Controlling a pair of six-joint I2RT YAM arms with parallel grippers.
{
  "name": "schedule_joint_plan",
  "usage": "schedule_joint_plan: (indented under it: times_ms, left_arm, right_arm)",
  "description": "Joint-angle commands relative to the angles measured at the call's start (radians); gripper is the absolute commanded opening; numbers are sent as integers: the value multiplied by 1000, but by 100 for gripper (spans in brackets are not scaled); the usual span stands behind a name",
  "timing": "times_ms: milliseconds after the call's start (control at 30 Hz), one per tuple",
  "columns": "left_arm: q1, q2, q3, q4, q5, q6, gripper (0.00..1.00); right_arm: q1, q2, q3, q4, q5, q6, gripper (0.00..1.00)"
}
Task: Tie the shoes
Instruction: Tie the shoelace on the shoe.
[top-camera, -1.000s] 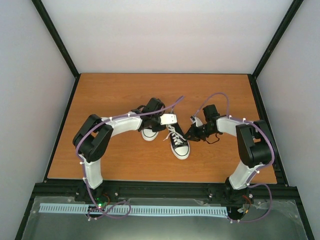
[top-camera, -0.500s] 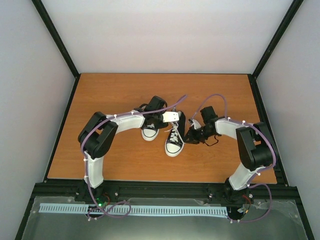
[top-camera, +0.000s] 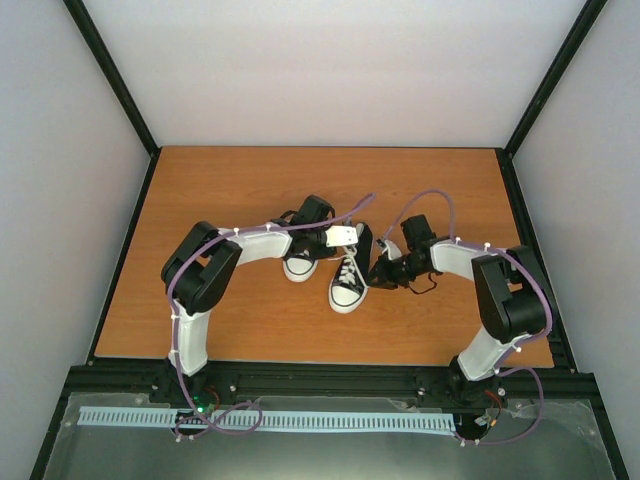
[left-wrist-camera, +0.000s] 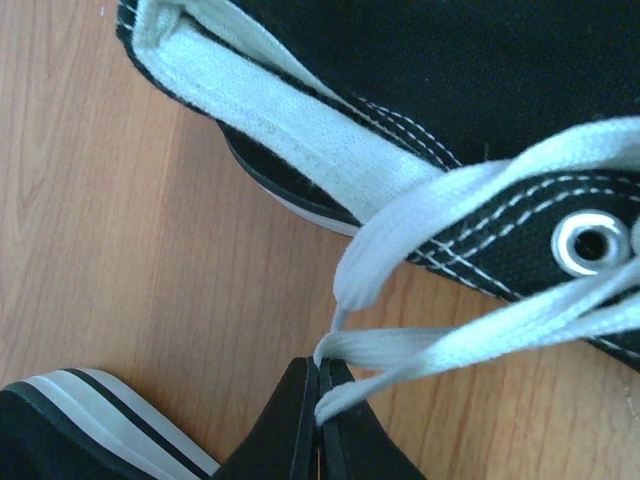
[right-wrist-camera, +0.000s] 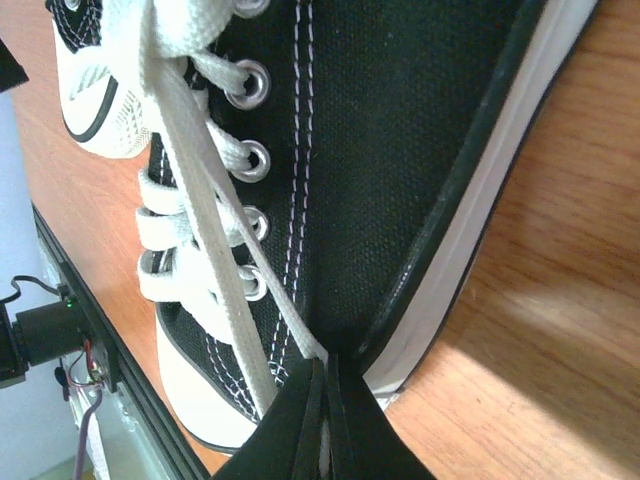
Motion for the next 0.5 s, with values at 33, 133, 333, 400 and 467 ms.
schedule_joint_plan:
  times_ms: [33, 133, 333, 400, 467]
  left_arm:
    - [23, -29, 84, -144, 17, -15, 1]
    - [23, -62, 73, -244, 36, -23, 1]
    - [1, -123, -38, -299, 77, 4, 1]
    - [-7, -116, -56, -305, 80, 12, 1]
    - [-11, -111, -72, -296, 76, 14, 1]
  right_arm:
    - [-53, -14, 43, -68, 41, 25, 3]
    - [-81, 11, 133, -85, 111, 13, 3]
    - [-103, 105, 232, -70, 185, 0, 3]
    - [-112, 129, 256, -55, 209, 5, 3]
    - [-122, 152, 273, -35, 218, 16, 3]
